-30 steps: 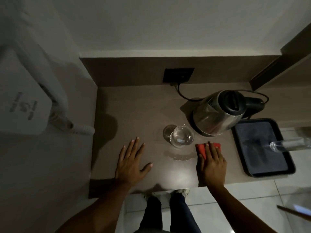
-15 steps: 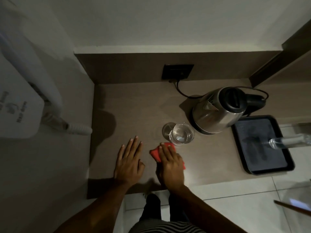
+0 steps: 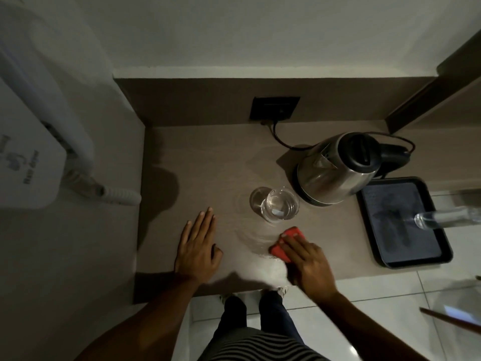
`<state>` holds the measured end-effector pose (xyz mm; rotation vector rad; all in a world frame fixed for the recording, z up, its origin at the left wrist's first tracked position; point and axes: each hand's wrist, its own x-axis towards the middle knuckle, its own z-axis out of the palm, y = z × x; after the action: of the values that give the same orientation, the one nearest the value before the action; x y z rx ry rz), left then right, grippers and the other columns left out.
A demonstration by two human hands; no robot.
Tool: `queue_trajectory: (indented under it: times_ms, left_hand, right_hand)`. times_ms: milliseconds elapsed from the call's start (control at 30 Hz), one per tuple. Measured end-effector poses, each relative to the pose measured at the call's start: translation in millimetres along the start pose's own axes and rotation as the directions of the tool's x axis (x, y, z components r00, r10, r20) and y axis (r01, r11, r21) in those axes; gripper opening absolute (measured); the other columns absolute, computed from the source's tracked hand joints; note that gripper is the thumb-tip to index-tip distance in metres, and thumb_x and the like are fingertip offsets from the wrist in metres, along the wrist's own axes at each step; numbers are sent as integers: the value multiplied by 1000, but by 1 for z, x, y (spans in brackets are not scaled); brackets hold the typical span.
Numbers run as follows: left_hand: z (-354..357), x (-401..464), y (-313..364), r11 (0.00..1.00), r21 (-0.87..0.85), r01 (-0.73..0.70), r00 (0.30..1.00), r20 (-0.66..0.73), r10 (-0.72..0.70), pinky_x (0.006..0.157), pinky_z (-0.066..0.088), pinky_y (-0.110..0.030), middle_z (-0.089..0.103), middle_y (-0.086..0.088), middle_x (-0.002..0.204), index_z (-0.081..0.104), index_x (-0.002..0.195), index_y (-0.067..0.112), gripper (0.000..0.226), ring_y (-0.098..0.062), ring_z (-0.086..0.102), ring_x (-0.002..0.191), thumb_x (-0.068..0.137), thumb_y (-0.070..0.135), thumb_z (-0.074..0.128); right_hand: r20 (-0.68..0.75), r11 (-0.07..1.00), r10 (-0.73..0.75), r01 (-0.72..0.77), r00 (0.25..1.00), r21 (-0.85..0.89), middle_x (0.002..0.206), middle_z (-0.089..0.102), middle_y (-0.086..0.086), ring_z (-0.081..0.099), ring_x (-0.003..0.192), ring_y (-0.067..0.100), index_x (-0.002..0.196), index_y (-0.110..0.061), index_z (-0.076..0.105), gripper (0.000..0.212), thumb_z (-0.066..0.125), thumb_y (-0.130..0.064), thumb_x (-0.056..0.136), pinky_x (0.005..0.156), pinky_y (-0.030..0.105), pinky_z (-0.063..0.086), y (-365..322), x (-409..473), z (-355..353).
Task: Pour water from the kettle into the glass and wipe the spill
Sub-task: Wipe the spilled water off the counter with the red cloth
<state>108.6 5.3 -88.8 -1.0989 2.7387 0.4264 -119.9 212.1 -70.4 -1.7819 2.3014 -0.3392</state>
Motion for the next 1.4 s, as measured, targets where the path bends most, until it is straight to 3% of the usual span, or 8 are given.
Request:
queue_trajectory:
  times_ms: [167,333,500,667,1000,1200,1300,1400]
  left_hand:
    - [-1,0,1,1000,-4,0,1000,-13,-1,122,7,-42,17,-6,164,19,153,12,76,-22,16,150,84,38,37]
    - [-1,-1,3,1000,5,8,1000,-14,-8,121,10,-44,15,-7,164,18,154,12,76,-23,15,151,84,37,36]
    - [-2,-1,4,1000,-2,1,1000,-22,-1,122,15,-47,15,-9,164,21,153,10,74,-25,16,151,85,37,30]
    - [0,-2,4,998,-50,35,999,-35,-37,122,19,-48,14,-8,164,14,154,9,76,-23,15,151,83,30,32]
    - [0,-4,3,997,-60,41,997,-68,-45,121,20,-45,19,-10,163,19,153,5,73,-24,20,150,87,34,30]
    - [2,-2,0,998,-56,40,998,-55,-43,120,24,-47,21,-11,162,20,153,5,73,-25,22,149,87,35,32]
    - [3,-2,0,997,-62,43,998,-51,-46,121,21,-45,20,-9,163,19,154,6,75,-23,19,150,87,35,34]
    - [4,-2,2,997,-55,48,997,-59,-51,122,14,-42,19,-9,163,17,154,7,76,-22,18,150,86,35,35]
  right_hand:
    - [-77,968,253,-252,965,10,134,62,13,57,122,39,126,-10,66,53,75,-14,74,95,54,46,38,14,-20]
    - [-197,919,394,-379,898,113,131,64,12,57,116,40,124,-12,66,49,65,-15,75,97,49,42,-12,4,6]
    - [-49,963,228,-218,972,159,136,61,7,55,120,34,130,-19,60,58,73,-34,75,98,53,45,-93,24,37]
    - [-71,966,202,-187,977,179,135,61,9,53,126,32,129,-11,62,50,72,-18,80,99,47,45,-124,108,38]
    - [-34,990,-112,115,993,82,137,61,5,57,122,31,130,-18,61,44,63,-29,88,97,41,40,-26,-5,25]
    - [-146,974,224,-219,964,52,131,63,14,58,118,38,124,-10,67,39,54,-24,90,99,54,43,75,1,-27]
    - [-241,901,433,-422,869,100,131,63,15,56,117,39,123,-7,66,43,50,-27,89,101,49,38,50,8,-13]
    - [-267,870,492,-460,828,176,130,64,13,55,115,37,122,-10,68,44,52,-22,83,99,42,35,-2,-2,11]
